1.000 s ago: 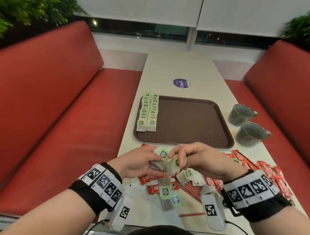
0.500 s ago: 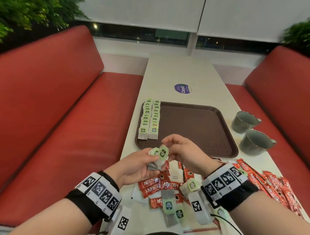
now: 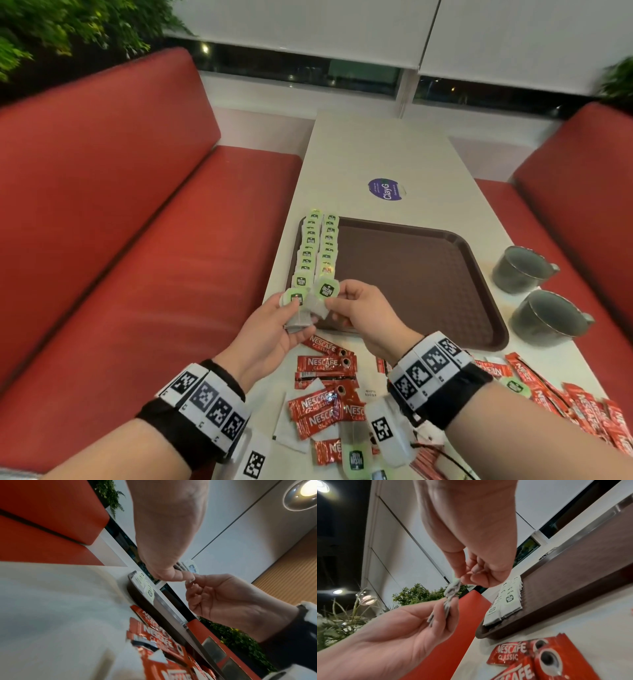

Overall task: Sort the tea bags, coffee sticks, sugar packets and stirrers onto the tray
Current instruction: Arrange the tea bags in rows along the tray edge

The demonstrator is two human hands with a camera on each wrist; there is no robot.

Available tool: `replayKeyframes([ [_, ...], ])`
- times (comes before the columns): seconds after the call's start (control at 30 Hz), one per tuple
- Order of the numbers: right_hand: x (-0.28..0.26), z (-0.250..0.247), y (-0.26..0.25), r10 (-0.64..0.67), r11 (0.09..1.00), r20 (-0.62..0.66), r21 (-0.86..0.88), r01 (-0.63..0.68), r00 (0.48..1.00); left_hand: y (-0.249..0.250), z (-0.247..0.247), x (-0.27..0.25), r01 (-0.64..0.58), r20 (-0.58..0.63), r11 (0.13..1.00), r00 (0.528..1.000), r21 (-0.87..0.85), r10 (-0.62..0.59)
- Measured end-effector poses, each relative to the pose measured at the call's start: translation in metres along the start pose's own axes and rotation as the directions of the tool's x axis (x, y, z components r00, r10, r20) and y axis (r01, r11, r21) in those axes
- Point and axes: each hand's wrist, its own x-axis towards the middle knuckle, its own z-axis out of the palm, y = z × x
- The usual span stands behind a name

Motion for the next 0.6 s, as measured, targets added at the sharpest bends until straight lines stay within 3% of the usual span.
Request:
replayKeyframes([
  [0.17, 0.042, 0.009, 0.005, 0.049, 0.974, -0.074, -0.219, -0.064, 0.996, 0.008, -0.019, 0.013, -0.033, -0.136, 0.999, 0.99, 0.014, 0.035],
  [0.3, 0.065, 0.02, 0.01, 0.082, 0.883, -0.033, -0.461, -0.088, 0.996, 0.011, -0.031, 0.018, -0.062, -0.178, 0.998, 0.982, -0.01, 0.06],
  [0.6, 0.083, 0.034, 0.011, 0.221, 0.799, -0.057, -0.562, -0.214, 0.974, 0.006, -0.04, 0.021, -0.066, -0.167, 0.996, 0.983, 0.06, 0.075],
])
